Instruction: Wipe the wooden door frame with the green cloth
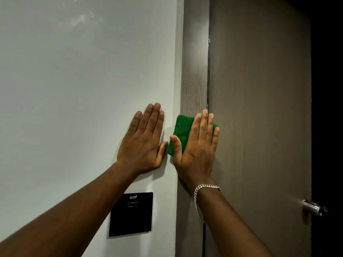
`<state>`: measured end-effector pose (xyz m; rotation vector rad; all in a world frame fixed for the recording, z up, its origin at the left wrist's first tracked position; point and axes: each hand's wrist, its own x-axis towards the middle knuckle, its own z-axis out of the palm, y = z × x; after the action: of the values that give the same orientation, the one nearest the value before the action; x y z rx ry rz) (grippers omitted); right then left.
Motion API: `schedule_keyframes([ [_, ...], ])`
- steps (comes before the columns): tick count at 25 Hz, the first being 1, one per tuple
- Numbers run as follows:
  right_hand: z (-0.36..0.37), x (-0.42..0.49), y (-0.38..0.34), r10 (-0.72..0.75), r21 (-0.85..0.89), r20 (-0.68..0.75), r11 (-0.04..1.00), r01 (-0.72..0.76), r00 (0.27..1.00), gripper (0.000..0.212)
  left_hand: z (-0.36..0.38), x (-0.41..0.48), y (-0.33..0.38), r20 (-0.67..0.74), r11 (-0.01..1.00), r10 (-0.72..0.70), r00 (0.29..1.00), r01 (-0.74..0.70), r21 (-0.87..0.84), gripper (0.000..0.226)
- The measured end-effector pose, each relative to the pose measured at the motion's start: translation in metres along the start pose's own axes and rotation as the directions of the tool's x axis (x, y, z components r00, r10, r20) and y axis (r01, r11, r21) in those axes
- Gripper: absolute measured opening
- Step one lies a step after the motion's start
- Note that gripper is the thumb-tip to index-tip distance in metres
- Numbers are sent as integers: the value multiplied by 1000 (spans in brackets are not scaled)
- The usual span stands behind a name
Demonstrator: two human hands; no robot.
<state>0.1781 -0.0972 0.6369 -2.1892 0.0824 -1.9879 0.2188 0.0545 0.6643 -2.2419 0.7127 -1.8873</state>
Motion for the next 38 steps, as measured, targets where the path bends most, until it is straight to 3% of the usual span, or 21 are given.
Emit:
schedule_keyframes([
  [3, 0, -19, 13, -173, -12, 58, 985, 174, 983, 81, 2, 1, 0, -11, 1000, -1, 1000, 1, -2, 81],
  [9, -7, 24, 0, -85, 8, 72, 996, 85, 994, 77, 2, -2, -1, -3, 998, -10, 1000, 10, -62, 78],
  [12, -13, 19, 7, -209, 55, 155, 978, 203, 965, 70, -10, -1, -3, -22, 969, 37, 999, -41, -244, 72],
  [15, -23, 10, 18, -297, 242, 246, 941, 238, 923, 63, -25, -8, 13, 13, 776, -124, 992, 105, -622, 63],
  [17, -33, 11, 18, -284, 444, 298, 886, 131, 911, 66, -33, -17, 39, 60, 633, -227, 972, 194, -749, 58],
  [19, -42, 12, 18, -223, 599, 307, 800, -7, 925, 73, -39, -16, 58, 97, 574, -345, 934, 292, -765, 54],
  [22, -48, 3, 25, 10, 641, 272, 744, -189, 962, 84, -49, -6, 74, 216, 420, -512, 831, 462, -781, 47],
  [24, -50, -2, 29, 204, 651, 378, 634, -417, 903, 90, -53, -1, 79, 266, 350, -552, 790, 509, -786, 42],
  [26, -49, -5, 31, 253, 641, 492, 542, -544, 833, 83, -55, 0, 81, 296, 317, -581, 758, 546, -776, 36],
  [32, -64, -15, 31, 218, 444, 540, 747, -495, 813, 63, -61, -16, 98, 481, 193, -643, 596, 734, -651, 27],
  [35, -76, -25, 31, 283, 382, 568, 742, -552, 773, 44, -65, -23, 105, 576, 113, -659, 484, 821, -560, 26],
  [38, -93, -67, 36, 327, 385, 553, 716, -583, 767, 35, -69, -58, 127, 654, 100, -591, 473, 847, -522, 27],
])
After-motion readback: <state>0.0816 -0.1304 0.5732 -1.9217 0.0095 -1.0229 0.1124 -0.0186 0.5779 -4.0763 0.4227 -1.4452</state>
